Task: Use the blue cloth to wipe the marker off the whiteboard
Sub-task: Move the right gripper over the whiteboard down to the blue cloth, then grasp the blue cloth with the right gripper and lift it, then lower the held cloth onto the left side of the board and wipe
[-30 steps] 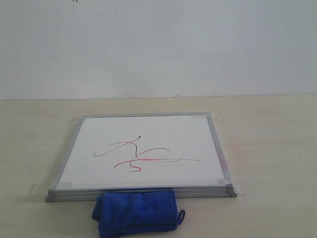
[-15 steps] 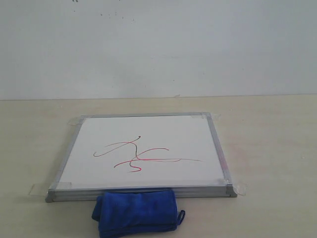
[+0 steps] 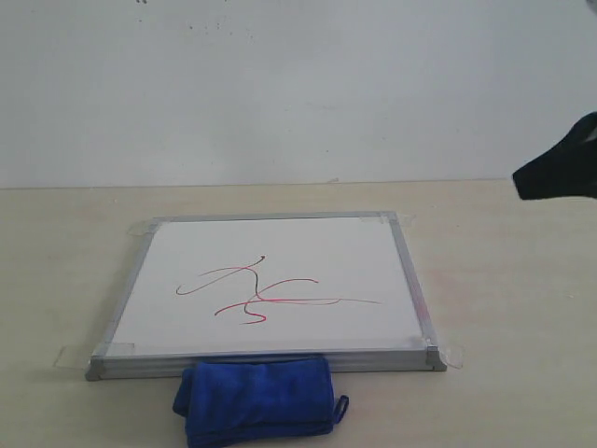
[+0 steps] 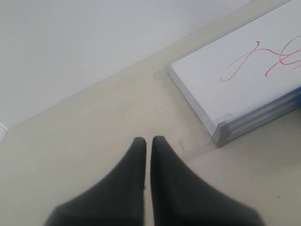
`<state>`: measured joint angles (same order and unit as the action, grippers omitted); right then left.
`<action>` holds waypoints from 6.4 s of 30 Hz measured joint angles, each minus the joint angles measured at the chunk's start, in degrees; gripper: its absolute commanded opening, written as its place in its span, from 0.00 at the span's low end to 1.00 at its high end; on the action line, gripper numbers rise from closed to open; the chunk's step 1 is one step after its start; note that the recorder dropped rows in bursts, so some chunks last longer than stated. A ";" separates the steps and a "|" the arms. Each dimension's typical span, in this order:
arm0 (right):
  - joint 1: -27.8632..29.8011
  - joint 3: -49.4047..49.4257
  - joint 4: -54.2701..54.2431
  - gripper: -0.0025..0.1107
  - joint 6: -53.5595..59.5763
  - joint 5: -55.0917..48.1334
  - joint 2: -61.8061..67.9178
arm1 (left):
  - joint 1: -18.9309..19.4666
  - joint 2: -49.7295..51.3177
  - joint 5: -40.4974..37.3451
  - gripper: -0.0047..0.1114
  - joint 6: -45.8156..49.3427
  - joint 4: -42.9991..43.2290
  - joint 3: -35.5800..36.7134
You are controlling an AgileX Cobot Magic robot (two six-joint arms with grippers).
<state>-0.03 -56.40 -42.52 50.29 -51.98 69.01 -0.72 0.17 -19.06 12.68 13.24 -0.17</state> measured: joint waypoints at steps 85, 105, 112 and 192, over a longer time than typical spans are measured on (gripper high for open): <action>-50.79 -35.44 43.07 0.52 -8.79 -3.50 56.54 | 0.00 0.00 0.00 0.07 0.00 0.00 0.00; -50.79 -35.46 46.33 0.02 -8.79 -5.19 55.18 | 0.00 0.00 0.00 0.07 0.00 0.00 0.00; -50.79 -35.46 46.70 0.02 -9.29 4.25 49.73 | 0.00 0.00 0.00 0.07 0.00 0.00 0.00; -45.00 -90.31 48.60 0.02 -42.94 5.19 87.50 | 0.00 0.00 0.00 0.07 0.00 0.00 0.00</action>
<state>-45.02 -146.70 6.07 7.35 -46.79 156.50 -0.72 0.17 -19.06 12.68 13.24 -0.17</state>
